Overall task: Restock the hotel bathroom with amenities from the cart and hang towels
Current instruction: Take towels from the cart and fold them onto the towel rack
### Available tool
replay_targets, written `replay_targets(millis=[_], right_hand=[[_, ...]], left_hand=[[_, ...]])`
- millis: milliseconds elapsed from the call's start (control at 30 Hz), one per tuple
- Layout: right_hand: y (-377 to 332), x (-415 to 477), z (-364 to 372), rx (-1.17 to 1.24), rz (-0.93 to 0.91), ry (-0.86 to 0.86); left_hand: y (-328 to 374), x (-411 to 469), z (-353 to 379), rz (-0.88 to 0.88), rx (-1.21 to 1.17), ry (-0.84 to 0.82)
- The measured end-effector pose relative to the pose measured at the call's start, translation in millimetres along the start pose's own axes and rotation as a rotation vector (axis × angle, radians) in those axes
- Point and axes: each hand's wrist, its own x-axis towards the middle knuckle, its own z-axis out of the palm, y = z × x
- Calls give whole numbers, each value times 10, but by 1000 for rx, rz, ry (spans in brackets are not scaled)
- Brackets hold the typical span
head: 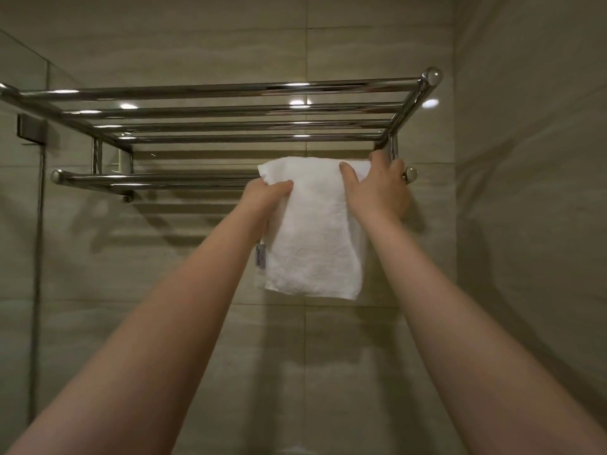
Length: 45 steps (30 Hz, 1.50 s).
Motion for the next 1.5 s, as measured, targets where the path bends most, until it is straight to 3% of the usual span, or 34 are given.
replay_targets(millis=[167,300,367,467,533,633,700,800,900,1067,1200,1333,1433,1500], right_hand=[[-60,20,-149,396,116,-260],[-134,199,-182,745,27,-159],[-139,336,-189,637,-35,-199],[-73,486,-159,289,-89,-308],[-2,414,-120,294,-136,-150],[181,64,53,668,-167,369],[317,-182,279,868,-6,425],[452,-220,626,1011,259,178],[481,0,682,1169,289,-60],[508,136,659,1072,238,-123],[349,239,553,957,138,-337],[334,186,507,831,124,-422],[465,-23,399,990,222,-558],[564,-171,341,1203,386,-612]], left_hand=[[194,21,40,90,-19,44],[330,99,0,104,-85,92],[379,152,-30,124,-31,154],[425,230,-23,86,101,210],[413,290,2,54,133,217],[351,361,18,44,168,206],[337,396,0,38,175,222],[372,417,-10,21,189,217],[376,437,-13,4,213,216],[394,432,-5,-23,260,218],[406,416,7,-21,269,212],[407,338,-2,-11,228,217],[304,277,21,46,178,243],[201,269,47,90,146,268]])
